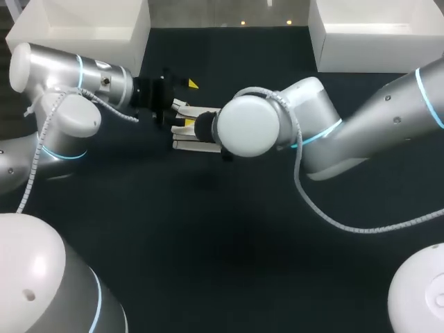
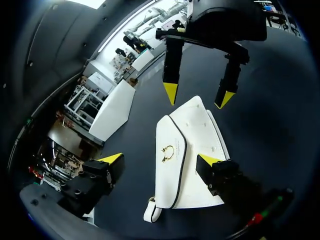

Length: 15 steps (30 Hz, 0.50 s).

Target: Pick up the bag, open it, inspect its contents, close it, and place it on the opposite side

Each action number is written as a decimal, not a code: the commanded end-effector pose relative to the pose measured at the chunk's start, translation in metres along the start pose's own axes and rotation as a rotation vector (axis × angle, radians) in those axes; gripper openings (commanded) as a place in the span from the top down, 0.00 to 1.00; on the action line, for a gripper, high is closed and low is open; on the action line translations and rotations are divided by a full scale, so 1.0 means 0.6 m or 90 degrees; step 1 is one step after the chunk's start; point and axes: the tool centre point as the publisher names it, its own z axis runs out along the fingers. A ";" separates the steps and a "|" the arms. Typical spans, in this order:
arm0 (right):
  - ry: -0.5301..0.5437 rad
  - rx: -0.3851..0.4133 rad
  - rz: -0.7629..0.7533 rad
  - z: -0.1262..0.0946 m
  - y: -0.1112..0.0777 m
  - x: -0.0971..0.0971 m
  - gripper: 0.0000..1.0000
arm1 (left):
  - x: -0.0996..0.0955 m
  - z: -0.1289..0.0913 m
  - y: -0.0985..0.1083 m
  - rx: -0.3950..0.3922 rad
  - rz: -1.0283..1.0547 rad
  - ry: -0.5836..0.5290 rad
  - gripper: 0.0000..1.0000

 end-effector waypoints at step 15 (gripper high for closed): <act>0.186 -0.039 0.000 -0.048 -0.029 -0.066 0.00 | 0.014 -0.092 -0.003 -0.074 -0.137 0.194 0.00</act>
